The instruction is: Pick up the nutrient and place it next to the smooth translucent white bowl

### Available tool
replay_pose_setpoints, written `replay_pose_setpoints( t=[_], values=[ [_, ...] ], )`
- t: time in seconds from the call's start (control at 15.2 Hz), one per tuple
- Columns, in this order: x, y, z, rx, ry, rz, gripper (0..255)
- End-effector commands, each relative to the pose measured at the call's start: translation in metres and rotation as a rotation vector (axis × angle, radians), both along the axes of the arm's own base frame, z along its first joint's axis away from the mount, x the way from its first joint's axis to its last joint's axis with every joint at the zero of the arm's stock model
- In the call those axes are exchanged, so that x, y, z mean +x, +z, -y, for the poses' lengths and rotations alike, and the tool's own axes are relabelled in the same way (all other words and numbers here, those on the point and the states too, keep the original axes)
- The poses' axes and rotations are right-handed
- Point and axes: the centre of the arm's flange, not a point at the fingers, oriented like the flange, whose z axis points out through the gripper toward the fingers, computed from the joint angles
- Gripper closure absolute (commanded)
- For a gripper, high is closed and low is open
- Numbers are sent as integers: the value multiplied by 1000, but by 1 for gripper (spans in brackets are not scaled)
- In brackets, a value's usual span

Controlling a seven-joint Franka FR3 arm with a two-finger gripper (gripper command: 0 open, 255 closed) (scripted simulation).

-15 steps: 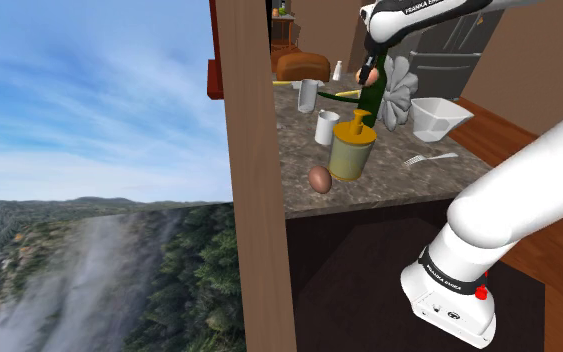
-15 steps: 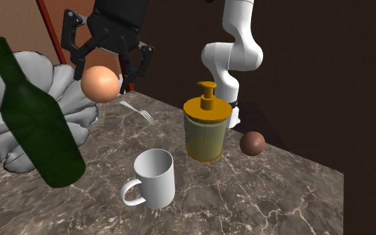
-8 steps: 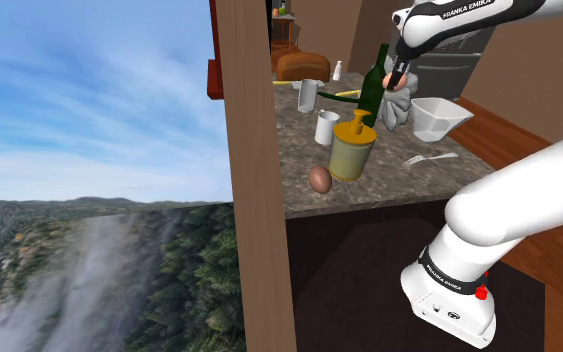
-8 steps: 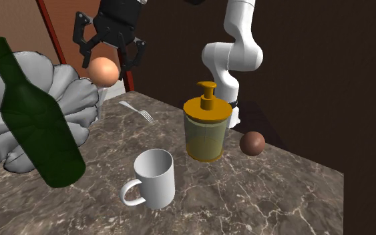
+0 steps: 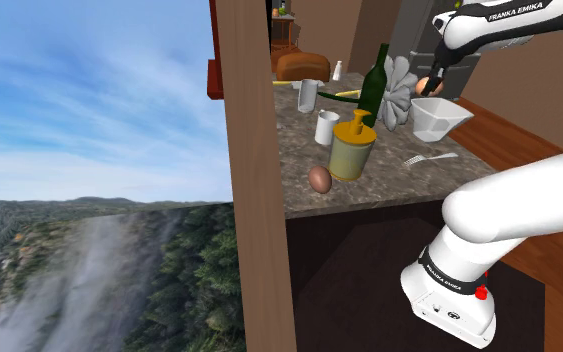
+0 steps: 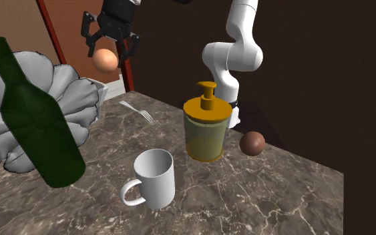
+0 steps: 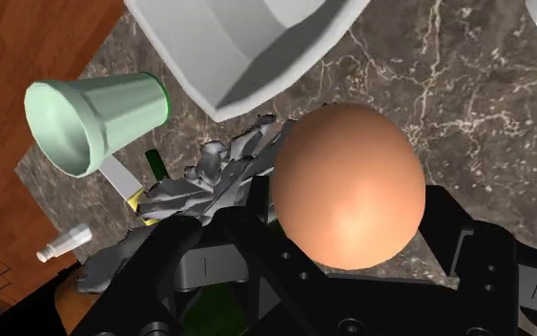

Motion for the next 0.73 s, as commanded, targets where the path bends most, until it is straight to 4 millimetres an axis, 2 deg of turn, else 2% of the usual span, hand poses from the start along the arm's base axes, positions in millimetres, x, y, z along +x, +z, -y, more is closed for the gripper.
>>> replay_pose_setpoints(
  t=[0.0,0.07,0.66],
  values=[
    [-21,-1,11,0,1,-1,255],
    [-35,-1,17,0,1,-1,255],
    [-35,-48,17,0,1,-1,255]
  ],
)
